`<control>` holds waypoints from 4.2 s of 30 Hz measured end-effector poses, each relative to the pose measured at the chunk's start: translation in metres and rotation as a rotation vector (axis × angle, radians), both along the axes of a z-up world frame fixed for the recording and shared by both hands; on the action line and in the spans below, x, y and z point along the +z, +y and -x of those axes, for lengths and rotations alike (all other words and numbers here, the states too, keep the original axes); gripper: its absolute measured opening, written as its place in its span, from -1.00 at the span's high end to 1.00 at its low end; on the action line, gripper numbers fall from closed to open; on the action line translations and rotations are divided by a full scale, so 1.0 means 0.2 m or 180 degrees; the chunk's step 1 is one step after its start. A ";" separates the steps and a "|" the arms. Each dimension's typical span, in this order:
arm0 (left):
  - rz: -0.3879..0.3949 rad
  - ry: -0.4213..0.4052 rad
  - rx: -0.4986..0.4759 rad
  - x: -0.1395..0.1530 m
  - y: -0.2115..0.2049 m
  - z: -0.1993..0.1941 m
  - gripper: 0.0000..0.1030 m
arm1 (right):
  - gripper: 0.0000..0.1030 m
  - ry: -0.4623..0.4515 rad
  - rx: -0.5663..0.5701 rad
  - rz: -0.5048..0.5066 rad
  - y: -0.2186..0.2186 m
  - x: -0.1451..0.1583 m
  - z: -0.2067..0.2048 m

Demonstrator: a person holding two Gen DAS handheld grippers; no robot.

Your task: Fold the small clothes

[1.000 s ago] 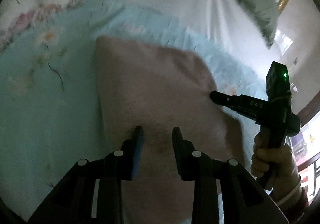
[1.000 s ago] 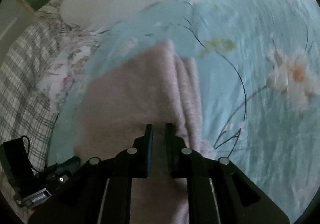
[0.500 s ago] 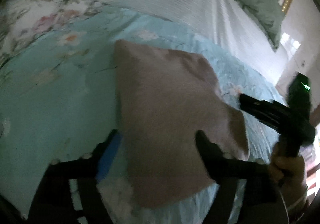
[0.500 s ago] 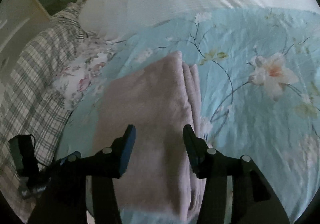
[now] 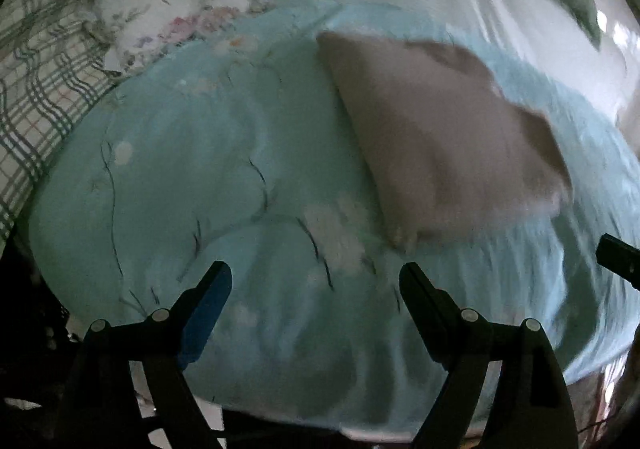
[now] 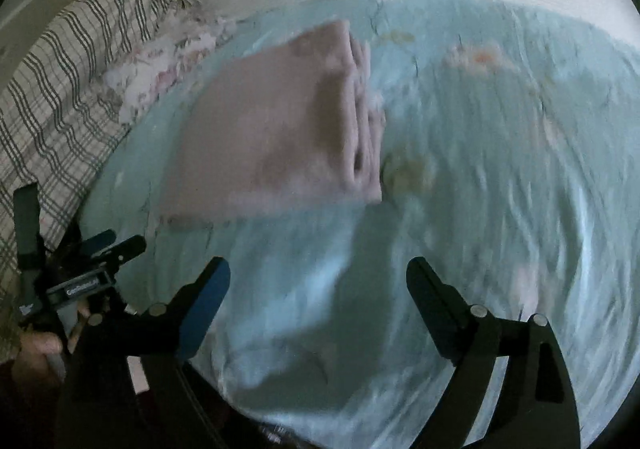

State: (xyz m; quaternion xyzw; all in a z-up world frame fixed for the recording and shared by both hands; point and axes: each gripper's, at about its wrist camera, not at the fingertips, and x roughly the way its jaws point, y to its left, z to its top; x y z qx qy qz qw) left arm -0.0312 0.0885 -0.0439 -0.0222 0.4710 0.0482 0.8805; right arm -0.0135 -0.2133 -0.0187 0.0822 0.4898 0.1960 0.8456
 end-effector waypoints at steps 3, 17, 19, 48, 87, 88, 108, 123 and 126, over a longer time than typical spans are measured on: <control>-0.0098 0.0189 -0.0193 -0.02 -0.05 0.03 -0.67 | -0.76 0.0041 0.0015 0.0109 -0.01 -0.02 0.03; -0.0353 -0.0120 -0.0219 0.22 -0.10 0.04 -0.78 | -0.94 -0.0309 0.0288 0.0441 0.06 0.18 0.07; -0.0333 -0.0177 -0.0244 0.24 -0.10 0.03 -0.78 | -0.95 -0.0313 0.0320 0.0396 0.06 0.20 0.03; -0.0445 -0.0167 -0.0303 0.32 -0.16 -0.09 -0.80 | -0.95 -0.0196 0.0504 0.0343 0.10 0.20 -0.16; -0.0315 -0.0086 -0.0308 0.36 -0.20 -0.24 -0.80 | -0.99 -0.0277 0.0433 0.0467 0.18 0.30 -0.27; -0.0314 -0.0090 -0.0310 0.36 -0.19 -0.24 -0.80 | -0.99 -0.0279 0.0437 0.0467 0.18 0.31 -0.27; -0.0368 -0.0148 -0.0362 0.41 -0.25 -0.24 -0.80 | -0.99 -0.0314 0.0452 0.0402 0.17 0.32 -0.29; -0.0349 -0.0166 -0.0362 0.41 -0.25 -0.23 -0.80 | -0.99 -0.0341 0.0440 0.0407 0.18 0.34 -0.29; -0.0338 -0.0155 -0.0360 0.41 -0.24 -0.24 -0.80 | -0.99 -0.0323 0.0465 0.0419 0.19 0.33 -0.30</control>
